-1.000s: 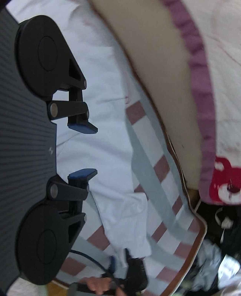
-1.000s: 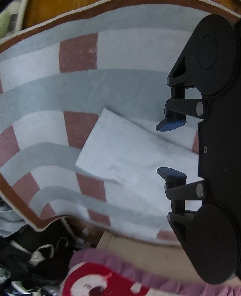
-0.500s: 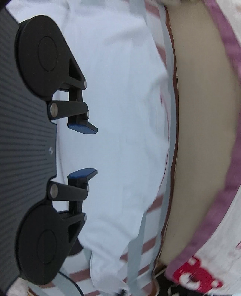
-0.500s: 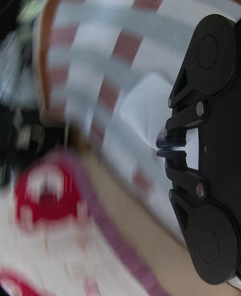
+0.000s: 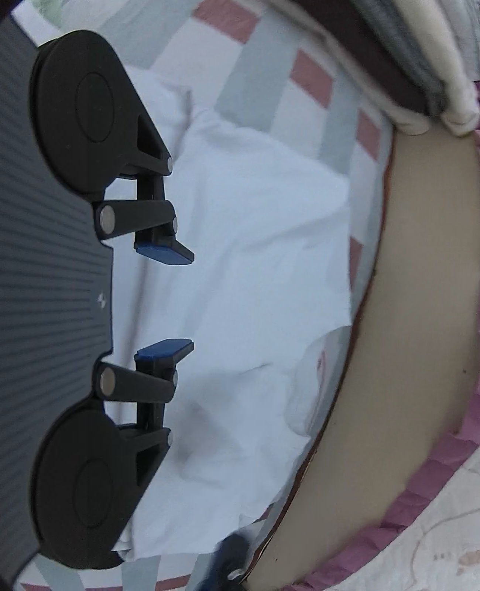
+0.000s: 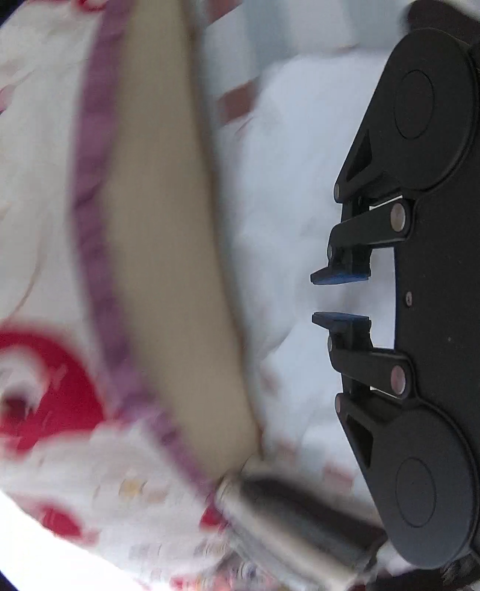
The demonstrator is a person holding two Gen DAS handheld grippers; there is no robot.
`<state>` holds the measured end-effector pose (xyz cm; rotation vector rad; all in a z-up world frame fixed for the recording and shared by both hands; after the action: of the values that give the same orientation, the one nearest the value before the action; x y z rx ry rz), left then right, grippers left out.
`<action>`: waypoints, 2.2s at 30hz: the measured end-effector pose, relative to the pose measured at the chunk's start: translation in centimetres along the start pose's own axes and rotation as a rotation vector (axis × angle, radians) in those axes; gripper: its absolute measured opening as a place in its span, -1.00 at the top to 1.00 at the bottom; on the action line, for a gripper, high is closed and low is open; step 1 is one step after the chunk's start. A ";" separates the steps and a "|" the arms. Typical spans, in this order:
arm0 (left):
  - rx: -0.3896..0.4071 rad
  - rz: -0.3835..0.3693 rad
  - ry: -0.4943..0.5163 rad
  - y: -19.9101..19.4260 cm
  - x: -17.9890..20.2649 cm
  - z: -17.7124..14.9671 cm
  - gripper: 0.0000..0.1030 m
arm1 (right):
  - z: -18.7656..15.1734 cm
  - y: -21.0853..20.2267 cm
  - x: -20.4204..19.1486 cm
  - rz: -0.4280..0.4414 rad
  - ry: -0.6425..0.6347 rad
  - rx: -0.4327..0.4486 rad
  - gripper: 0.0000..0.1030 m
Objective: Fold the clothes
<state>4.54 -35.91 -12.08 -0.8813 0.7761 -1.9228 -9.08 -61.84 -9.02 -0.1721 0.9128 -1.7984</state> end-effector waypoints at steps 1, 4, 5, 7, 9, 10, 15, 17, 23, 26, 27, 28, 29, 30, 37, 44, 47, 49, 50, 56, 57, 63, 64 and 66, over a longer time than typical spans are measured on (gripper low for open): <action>-0.005 -0.007 0.000 0.2 -0.1 -0.3 0.16 | -0.4 -0.3 1.2 -0.015 0.022 -0.016 0.21; -0.021 -0.020 0.007 0.8 0.2 -0.9 0.16 | -1.7 -1.4 4.6 -0.060 0.089 -0.062 -0.07; -0.026 -0.023 0.025 1.2 0.6 -1.2 0.16 | -2.1 -1.7 5.8 -0.075 0.111 -0.078 -0.07; -0.031 -0.027 0.076 1.5 1.9 -1.7 0.16 | -3.0 -2.4 8.1 -0.105 0.156 -0.109 -0.07; -0.028 -0.029 0.142 1.3 3.6 -2.3 0.11 | -3.8 -3.1 10.4 -0.134 0.200 -0.140 -0.07; -0.027 -0.029 0.175 1.3 4.4 -2.6 0.10 | -4.3 -3.5 11.6 -0.149 0.223 -0.155 -0.07; 0.026 -0.044 0.309 3.0 7.9 -0.9 -0.24 | -5.5 -2.8 12.7 -0.145 0.221 -0.242 -0.07; 0.028 -0.025 0.361 4.3 9.2 -0.1 -0.24 | -6.1 -1.9 11.2 -0.187 0.120 -0.296 -0.07; 0.001 -0.008 0.451 7.2 12.0 -0.4 -0.34 | -6.6 1.0 10.5 -0.240 0.030 -0.366 -0.07; 0.032 -0.034 0.464 7.9 12.2 -0.9 0.01 | -6.4 1.9 11.3 -0.241 0.081 -0.361 -0.10; 0.039 -0.060 0.457 7.8 12.1 -1.0 0.68 | -6.4 1.7 11.4 -0.237 0.095 -0.346 -0.05; 0.047 -0.052 0.439 7.8 11.9 -0.7 0.90 | -6.4 1.6 11.5 -0.238 0.101 -0.334 0.32; 0.064 -0.039 0.413 7.3 11.4 -0.3 0.90 | -6.3 1.3 11.5 -0.253 0.092 -0.322 0.69; 0.093 -0.045 0.366 6.5 10.8 0.2 0.90 | -6.2 0.8 11.4 -0.265 0.082 -0.300 0.85; 0.206 0.037 0.037 3.7 4.3 2.3 0.86 | -6.2 -0.5 10.2 -0.352 -0.016 -0.283 0.87; 0.108 0.029 -0.007 2.9 1.6 2.7 0.55 | -6.2 -2.1 11.1 -0.399 0.058 -0.290 0.36; 0.100 -0.033 0.035 2.2 2.9 2.0 0.04 | -5.5 -4.3 11.4 -0.349 0.121 -0.185 0.30; 0.093 -0.058 0.112 2.3 4.5 1.4 -0.12 | -4.8 -5.7 11.7 -0.301 0.167 -0.106 0.26; 0.089 -0.071 0.151 2.4 5.3 1.1 -0.32 | -4.6 -6.3 11.9 -0.273 0.195 -0.068 0.26; 0.006 0.058 0.313 6.1 7.9 -0.6 -0.45 | -2.1 -2.4 13.4 -0.138 0.333 -0.018 0.06; 0.008 0.081 0.307 6.6 7.7 -0.7 -0.03 | -1.6 -1.5 13.3 -0.139 0.328 -0.018 -0.03; 0.189 0.094 0.033 3.1 2.0 1.2 0.89 | 1.3 2.0 14.9 -0.151 0.317 0.018 -0.03; 0.227 0.095 -0.035 2.1 0.8 1.4 0.85 | 1.4 2.3 15.5 -0.133 0.359 0.023 -0.03; 0.227 0.111 -0.132 1.8 -0.9 1.4 0.77 | 1.2 2.8 16.5 -0.119 0.422 0.006 -0.03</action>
<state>6.82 -36.14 -13.01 -0.7986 0.5063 -1.7944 -13.41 -76.93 -14.90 0.1680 1.2124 -1.9868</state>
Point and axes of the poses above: each gripper's, at about its wrist camera, not at the fingertips, and y roughly the way its jaws point, x to its right, z to its top, the point moved 3 cm from there along y, roughly the way its jaws point, and after that the axes turned 8 degrees about -y, right-handed, at the moved point
